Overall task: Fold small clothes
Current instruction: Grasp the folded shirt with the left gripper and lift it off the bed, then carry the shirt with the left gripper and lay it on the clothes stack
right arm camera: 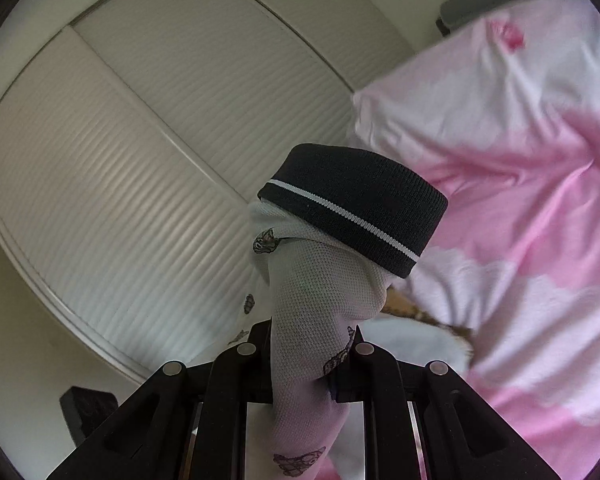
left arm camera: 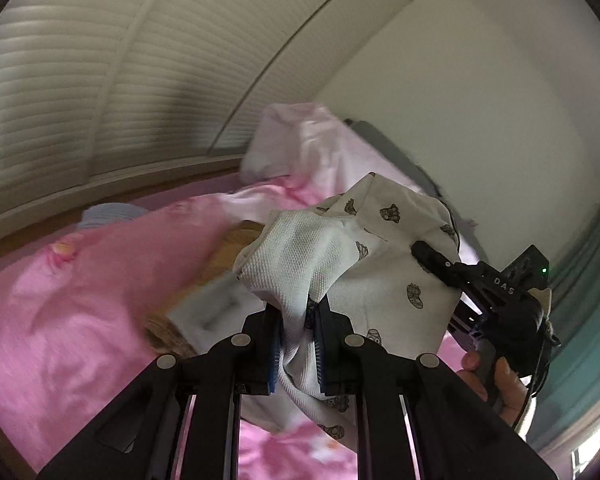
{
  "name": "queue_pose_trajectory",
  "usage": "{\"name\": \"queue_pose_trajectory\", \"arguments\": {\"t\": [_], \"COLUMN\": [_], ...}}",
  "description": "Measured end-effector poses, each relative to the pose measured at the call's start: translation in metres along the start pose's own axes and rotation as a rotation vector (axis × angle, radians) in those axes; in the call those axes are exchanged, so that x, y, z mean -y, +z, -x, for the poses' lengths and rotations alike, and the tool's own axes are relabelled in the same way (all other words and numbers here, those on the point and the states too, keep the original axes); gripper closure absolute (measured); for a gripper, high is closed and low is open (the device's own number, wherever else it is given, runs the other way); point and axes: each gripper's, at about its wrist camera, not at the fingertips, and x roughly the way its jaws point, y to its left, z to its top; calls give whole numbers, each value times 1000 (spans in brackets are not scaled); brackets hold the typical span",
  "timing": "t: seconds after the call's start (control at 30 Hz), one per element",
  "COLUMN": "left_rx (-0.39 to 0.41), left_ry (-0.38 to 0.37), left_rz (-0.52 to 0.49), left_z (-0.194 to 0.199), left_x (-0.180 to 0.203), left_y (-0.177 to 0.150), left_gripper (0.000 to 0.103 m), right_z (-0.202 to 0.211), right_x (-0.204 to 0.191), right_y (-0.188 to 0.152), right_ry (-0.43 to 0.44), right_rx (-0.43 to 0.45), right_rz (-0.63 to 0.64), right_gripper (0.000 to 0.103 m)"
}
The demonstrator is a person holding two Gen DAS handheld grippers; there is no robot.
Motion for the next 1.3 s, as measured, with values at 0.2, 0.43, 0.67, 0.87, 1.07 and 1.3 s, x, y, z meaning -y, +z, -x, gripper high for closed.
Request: {"name": "queue_pose_trajectory", "arguments": {"t": [0.2,0.43,0.67,0.87,1.07,1.3], "left_rx": [-95,-76,-36,24,-153,-193], "left_ry": [53,55,95,83,-8,27], "left_rz": [64,52,0,-179,-323,-266], "left_z": [-53,-52,-19,11,-38,-61], "left_x": [-54,-61,-46,-8,21,-12], "left_y": [-29,-42,-37,-27,-21,-12], "left_gripper": [88,78,71,67,61,64], "right_z": [-60,-55,-29,20,19,-15], "right_x": [56,87,57,15,-19,-28], "right_y": [-36,-44,-41,-71,-115,-129], "right_ry": [-128,-205,-335,-414,-357,-324], "right_rx": [-113,-109,-56,52,50,-5], "right_rz": [-81,-112,41,202,411,552], "right_gripper": [84,44,44,44,44,44]}}
